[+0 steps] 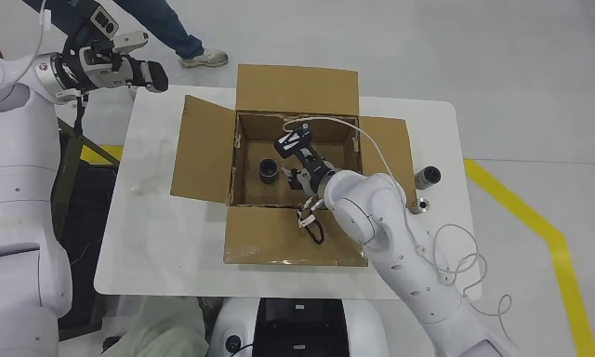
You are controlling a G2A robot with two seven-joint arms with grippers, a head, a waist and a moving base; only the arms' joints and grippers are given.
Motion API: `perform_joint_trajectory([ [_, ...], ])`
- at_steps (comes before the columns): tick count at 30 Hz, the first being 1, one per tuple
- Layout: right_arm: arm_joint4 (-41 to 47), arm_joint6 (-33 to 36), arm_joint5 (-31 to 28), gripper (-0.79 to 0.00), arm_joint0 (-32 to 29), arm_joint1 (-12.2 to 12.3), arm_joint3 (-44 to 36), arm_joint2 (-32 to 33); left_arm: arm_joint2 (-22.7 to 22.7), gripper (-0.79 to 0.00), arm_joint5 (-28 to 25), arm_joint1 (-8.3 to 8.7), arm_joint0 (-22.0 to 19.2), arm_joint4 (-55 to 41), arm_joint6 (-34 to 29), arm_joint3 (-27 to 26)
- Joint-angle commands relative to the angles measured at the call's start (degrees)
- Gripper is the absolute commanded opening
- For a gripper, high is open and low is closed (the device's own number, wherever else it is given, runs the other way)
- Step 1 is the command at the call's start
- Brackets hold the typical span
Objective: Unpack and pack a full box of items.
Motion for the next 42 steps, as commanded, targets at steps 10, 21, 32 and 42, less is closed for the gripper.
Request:
perform_joint_trajectory([
  [10,-0.01,0.01,0.01,-0.443,0.00,0.00,0.00,0.00,0.00,0.000,0.00,0.00,0.00,0.00,0.00,0.00],
  [21,2.45,-0.25,-6.26,-0.336,5.01,-0.53,5.70,-1.45,0.00,0.000,0.00,0.00,0.00,0.00,0.00,0.00],
  [32,11.31,-1.79,-13.50,-0.243,15.01,-3.06,21.34,-6.86,0.00,0.000,0.00,0.00,0.00,0.00,0.00,0.00],
  [42,12.66,-3.50,-14.33,-0.083,18.12,-4.27,27.80,-9.29,0.00,0.000,0.00,0.00,0.00,0.00,0.00,0.00],
])
